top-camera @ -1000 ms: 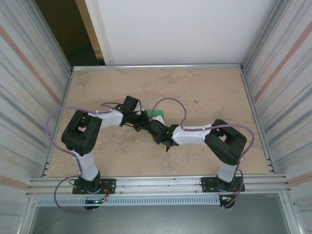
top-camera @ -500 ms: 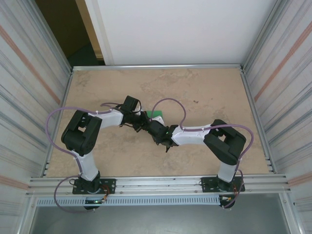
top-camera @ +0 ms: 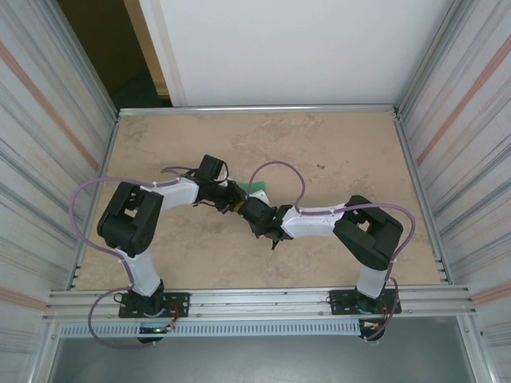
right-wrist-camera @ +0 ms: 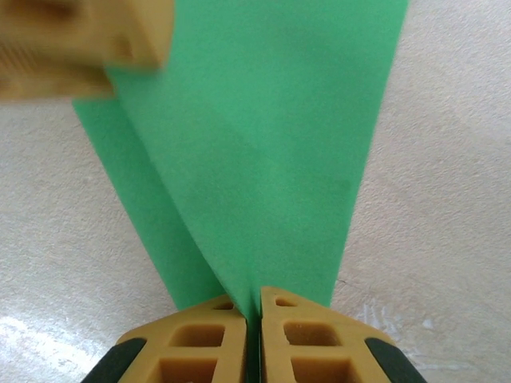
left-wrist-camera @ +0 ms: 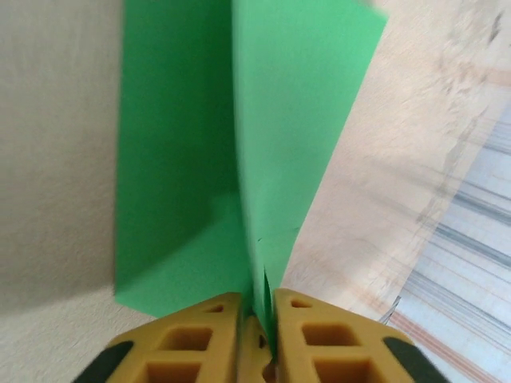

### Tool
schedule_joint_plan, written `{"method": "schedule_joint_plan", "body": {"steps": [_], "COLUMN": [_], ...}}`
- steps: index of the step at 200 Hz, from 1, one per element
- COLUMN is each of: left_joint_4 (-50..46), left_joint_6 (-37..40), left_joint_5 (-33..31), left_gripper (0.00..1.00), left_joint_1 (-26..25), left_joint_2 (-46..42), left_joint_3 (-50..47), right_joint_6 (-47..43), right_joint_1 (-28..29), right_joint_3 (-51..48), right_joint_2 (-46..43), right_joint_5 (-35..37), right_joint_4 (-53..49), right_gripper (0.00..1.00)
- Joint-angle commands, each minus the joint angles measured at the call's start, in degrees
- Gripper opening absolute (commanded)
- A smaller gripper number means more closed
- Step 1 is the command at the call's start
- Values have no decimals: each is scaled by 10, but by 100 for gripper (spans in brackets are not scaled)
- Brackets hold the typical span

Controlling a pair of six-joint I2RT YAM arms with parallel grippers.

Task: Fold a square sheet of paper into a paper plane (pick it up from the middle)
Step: Fourth fold the wing at the center of the table.

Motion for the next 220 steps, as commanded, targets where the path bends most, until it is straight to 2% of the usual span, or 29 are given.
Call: {"method": "schedule_joint_plan", "body": {"steps": [1, 37, 74, 105, 173, 220], "left_joint_4": [-11, 10, 64, 153, 265, 321], "left_joint_6": [10, 6, -8, -38, -54, -43], "left_joint_5": [-12, -22, -20, 0, 17, 16], "left_gripper": [23, 34, 36, 36, 37, 35], "left_joint_1": [29, 72, 81, 81, 29, -10], "left_joint_2": [-49, -100, -131, -134, -113, -85], "left_joint_3": [-1, -48, -105, -158, -204, -207], "right_joint_6": [-7, -2, 2, 5, 27, 40], "right_joint_1": [-7, -25, -46, -72, -138, -171], "right_joint_3": [-27, -61, -82, -103, -127, -125], "right_joint_2": [-8, -27, -44, -59, -80, -60], "right_joint_5": [-25, -75, -140, -218, -370, -439], "right_joint_4": [25, 75, 104, 140, 189, 204], "right_gripper": [9, 7, 5, 5, 6, 7]}}
